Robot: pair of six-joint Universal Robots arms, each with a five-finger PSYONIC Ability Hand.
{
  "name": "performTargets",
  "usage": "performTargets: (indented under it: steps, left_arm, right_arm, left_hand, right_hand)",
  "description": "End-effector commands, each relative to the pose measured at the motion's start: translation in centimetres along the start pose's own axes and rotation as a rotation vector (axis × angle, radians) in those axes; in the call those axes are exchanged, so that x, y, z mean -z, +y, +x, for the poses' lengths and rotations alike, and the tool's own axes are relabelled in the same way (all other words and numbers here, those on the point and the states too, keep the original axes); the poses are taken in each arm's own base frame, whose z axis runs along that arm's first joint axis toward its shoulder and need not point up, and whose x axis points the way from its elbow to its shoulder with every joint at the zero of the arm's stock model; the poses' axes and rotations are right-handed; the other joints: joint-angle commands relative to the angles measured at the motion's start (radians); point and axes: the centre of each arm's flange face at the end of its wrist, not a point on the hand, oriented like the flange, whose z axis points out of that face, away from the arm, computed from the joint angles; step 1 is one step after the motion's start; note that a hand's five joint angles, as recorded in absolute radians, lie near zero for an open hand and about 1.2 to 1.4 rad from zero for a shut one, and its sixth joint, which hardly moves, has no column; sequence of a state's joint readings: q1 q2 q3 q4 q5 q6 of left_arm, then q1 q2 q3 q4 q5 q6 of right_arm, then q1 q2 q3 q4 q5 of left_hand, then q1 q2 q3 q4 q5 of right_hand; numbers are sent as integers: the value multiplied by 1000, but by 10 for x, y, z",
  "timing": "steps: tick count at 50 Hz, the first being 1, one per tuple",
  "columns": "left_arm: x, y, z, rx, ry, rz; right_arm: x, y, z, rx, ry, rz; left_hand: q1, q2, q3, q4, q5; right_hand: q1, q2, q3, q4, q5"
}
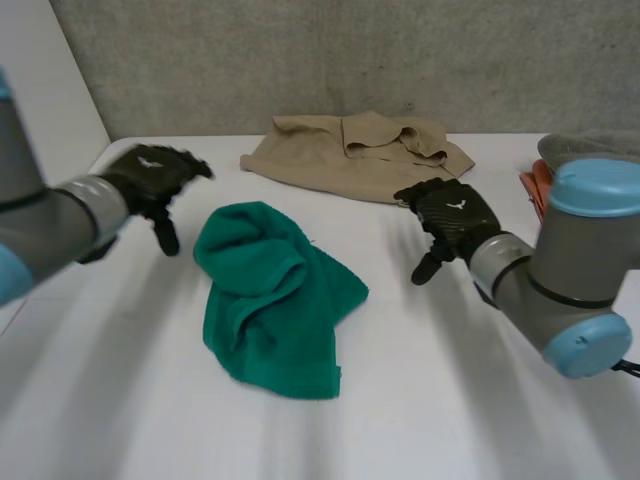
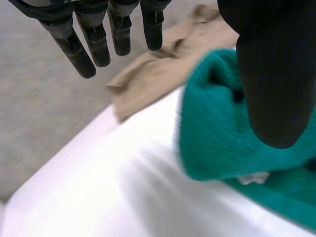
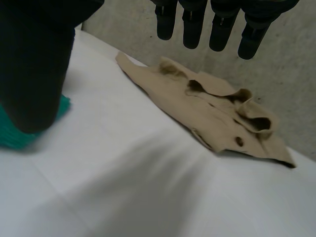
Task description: Fold the laundry.
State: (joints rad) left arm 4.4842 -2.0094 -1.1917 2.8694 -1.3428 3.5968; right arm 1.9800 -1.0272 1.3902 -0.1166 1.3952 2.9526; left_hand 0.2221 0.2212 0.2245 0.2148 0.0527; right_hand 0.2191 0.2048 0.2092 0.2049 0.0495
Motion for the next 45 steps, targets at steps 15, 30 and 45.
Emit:
performTargets:
  steps: [15,30,45]
  left_arm:
    - [21,27,-36,307,-60,-27]
    - [-29,23,17,378,136,-26]
    - [-31,31,132,536,514,-254]
  right_arm:
    - [-29,34,-119,-362,-55,-261]
    - [31,-88,-69,-90,-83,165]
    - [38,-74,-37,-58,-91,79]
  left_hand:
    - [-41,-40,-43,-34,-46]
    - [-48,-47,-50,-40,-53]
    - [156,157,153,163,151]
  right_hand:
    - [1175,1189,1185,1189,1170]
    - [1177,1191,1187,1191,1172]
    - [1177,1191,1187,1191,1172]
